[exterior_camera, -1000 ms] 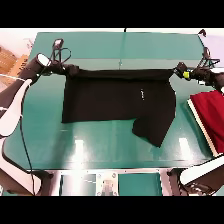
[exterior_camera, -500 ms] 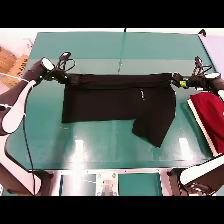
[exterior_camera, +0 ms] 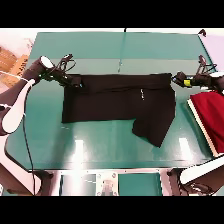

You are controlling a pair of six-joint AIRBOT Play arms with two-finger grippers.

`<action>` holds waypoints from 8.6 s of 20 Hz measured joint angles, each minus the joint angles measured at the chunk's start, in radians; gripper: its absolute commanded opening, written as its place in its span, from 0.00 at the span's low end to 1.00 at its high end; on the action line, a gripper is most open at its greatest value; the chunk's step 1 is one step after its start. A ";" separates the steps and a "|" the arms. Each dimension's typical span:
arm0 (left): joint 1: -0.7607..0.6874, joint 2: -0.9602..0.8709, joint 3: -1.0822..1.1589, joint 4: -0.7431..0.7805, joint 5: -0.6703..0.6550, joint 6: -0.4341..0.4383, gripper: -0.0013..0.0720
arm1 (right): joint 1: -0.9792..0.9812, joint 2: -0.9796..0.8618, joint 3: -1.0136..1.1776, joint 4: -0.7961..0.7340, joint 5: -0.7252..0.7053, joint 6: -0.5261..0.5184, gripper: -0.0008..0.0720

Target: Fold the shirts.

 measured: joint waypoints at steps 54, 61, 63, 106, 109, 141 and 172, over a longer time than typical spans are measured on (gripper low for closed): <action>-0.165 0.637 -1.191 -0.616 0.897 -0.437 0.05 | -0.273 0.768 -0.999 -0.182 0.129 0.330 0.52; -0.165 0.637 -1.191 -0.612 0.888 -0.434 0.05 | -0.095 0.648 -1.066 -0.015 0.024 0.261 0.09; -0.164 0.637 -1.191 -0.612 0.880 -0.434 0.05 | -0.076 0.629 -1.061 0.034 0.002 0.212 0.03; -0.079 0.150 -0.172 0.328 0.535 -0.717 0.90 | 0.013 -0.080 0.117 0.044 0.091 0.262 0.76; -0.023 0.145 -0.122 0.334 0.455 -0.708 0.90 | -0.068 -0.098 0.141 0.034 0.212 0.220 0.76; -0.503 -0.109 0.067 -0.132 0.513 -0.357 0.05 | 0.130 0.103 0.425 0.004 0.735 0.232 0.03; 0.195 0.035 0.429 -0.172 -0.203 -0.217 0.05 | 1.172 -0.183 0.341 -0.005 -0.400 0.438 0.70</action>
